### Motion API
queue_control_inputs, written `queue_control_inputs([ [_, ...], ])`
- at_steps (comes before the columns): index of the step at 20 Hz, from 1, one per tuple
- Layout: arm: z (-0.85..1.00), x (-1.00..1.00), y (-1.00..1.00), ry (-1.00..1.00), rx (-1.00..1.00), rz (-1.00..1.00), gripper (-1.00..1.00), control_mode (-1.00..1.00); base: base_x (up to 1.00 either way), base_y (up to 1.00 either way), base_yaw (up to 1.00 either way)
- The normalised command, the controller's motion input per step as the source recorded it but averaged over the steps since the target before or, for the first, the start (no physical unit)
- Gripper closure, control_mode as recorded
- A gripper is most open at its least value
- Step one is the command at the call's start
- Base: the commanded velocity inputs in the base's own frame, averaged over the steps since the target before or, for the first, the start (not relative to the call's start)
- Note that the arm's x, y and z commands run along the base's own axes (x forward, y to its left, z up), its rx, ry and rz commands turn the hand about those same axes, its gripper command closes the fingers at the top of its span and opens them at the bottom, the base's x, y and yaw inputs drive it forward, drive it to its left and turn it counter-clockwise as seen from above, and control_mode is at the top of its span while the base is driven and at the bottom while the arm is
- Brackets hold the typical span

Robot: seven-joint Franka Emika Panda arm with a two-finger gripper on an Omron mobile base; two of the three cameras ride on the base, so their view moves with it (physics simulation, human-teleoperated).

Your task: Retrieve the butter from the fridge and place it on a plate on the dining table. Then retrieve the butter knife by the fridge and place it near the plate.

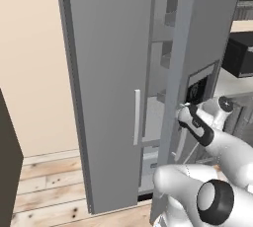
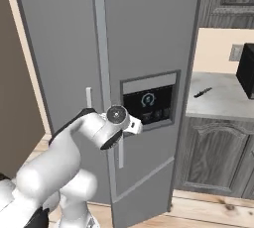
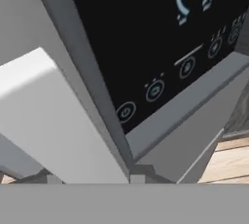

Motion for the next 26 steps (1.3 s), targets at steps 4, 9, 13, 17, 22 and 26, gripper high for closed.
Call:
queue_control_inputs([
  [4,0.36,-1.00,-1.00,0.12,0.21,0.04,1.00,-1.00,0.00,0.00,0.00],
  [9,0.05,-0.44,-0.69,0.04,0.10,0.01,1.00,-1.00,0.00,0.00,0.00],
  [13,0.04,-0.26,-0.52,0.01,0.05,0.00,-1.00,-1.00,0.00,0.00,0.00],
  [17,0.33,-0.27,-0.14,0.03,0.00,-0.09,-1.00,-1.00,0.00,0.00,0.00],
  [22,0.64,-0.51,0.00,0.04,-0.08,-0.02,-1.00,-1.00,0.00,0.00,0.00],
  [26,0.71,-0.94,0.19,0.00,-0.19,-0.08,-1.00,-1.00,0.00,0.00,0.00],
])
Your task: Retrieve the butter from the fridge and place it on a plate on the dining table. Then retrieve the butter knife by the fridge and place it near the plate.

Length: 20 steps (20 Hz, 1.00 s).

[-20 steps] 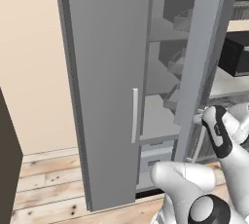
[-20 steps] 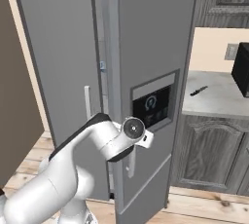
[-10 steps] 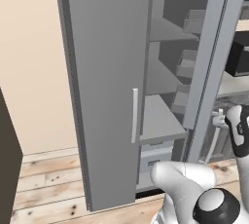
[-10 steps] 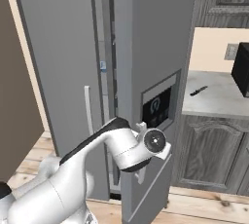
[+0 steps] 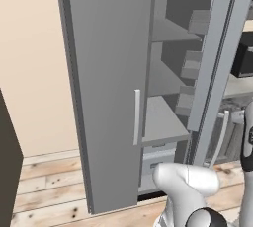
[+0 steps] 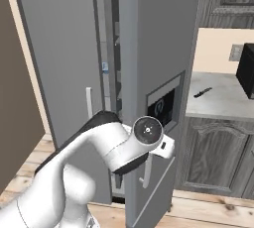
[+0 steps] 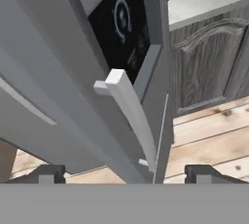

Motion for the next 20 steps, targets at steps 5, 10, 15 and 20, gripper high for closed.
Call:
queue_control_inputs([
  [5,0.48,-0.33,0.77,0.16,-0.29,-0.27,-1.00,-1.00,0.00,0.00,0.00],
  [10,0.53,0.01,0.85,0.28,-0.38,-0.17,-1.00,-1.00,0.00,0.00,0.00],
  [15,0.28,0.28,0.80,0.43,-0.32,-0.12,-1.00,-1.00,0.00,0.00,0.00],
  [20,-0.03,0.64,0.40,0.49,-0.36,0.01,-1.00,-1.00,0.00,0.00,0.00],
])
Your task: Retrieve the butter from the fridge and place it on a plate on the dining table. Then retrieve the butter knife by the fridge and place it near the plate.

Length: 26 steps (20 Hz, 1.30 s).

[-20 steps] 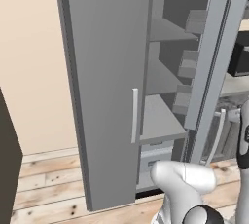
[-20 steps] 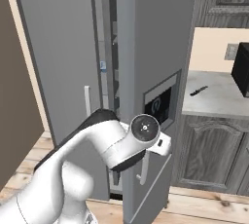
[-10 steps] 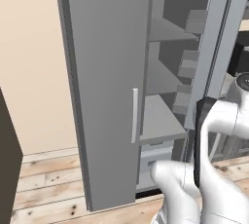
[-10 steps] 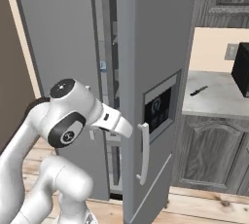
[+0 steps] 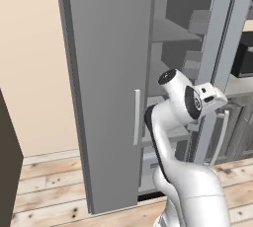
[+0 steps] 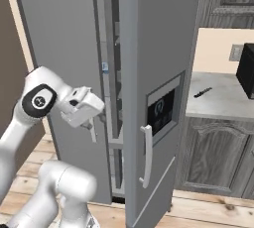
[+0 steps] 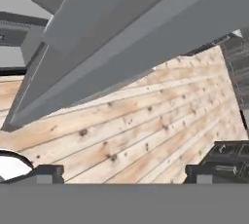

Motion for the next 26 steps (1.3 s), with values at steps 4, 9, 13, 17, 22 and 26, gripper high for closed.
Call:
queue_control_inputs([
  [4,0.00,0.66,0.00,0.44,-0.34,0.10,-1.00,-1.00,0.00,0.00,0.00],
  [9,-0.03,0.16,-0.15,0.02,-0.04,0.03,-1.00,-1.00,0.00,0.00,0.00],
  [13,0.00,0.40,0.00,0.00,-0.01,0.00,-1.00,-1.00,0.00,0.00,0.00],
  [17,0.00,0.24,-0.34,0.00,0.00,0.07,-1.00,-1.00,0.00,0.00,0.00],
  [22,0.00,0.19,-0.28,0.00,0.00,0.21,-1.00,-1.00,0.00,0.00,0.00],
  [26,0.00,0.35,-0.04,0.00,0.00,0.21,-1.00,-1.00,0.00,0.00,0.00],
])
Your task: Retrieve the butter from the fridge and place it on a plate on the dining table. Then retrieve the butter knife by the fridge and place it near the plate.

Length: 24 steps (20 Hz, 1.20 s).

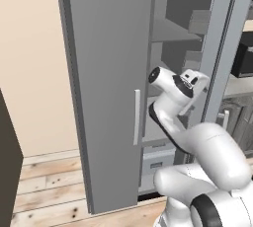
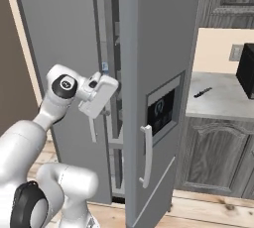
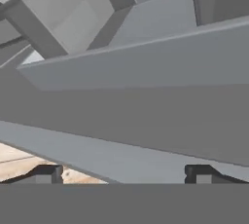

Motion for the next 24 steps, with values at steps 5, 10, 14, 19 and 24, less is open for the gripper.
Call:
queue_control_inputs([
  [5,0.00,0.27,-0.08,0.00,0.00,0.19,-1.00,-1.00,0.00,0.00,0.00],
  [10,0.00,0.18,-0.26,0.05,0.00,0.12,-1.00,-1.00,0.00,0.00,0.00],
  [14,0.00,0.00,-0.38,0.09,0.00,0.03,-1.00,-1.00,0.00,0.00,0.00],
  [19,0.00,-0.04,-0.63,0.09,0.00,0.00,-1.00,-1.00,0.00,0.00,0.00],
  [24,0.05,-0.53,-0.99,0.04,0.07,0.00,-1.00,-1.00,0.00,0.00,0.00],
])
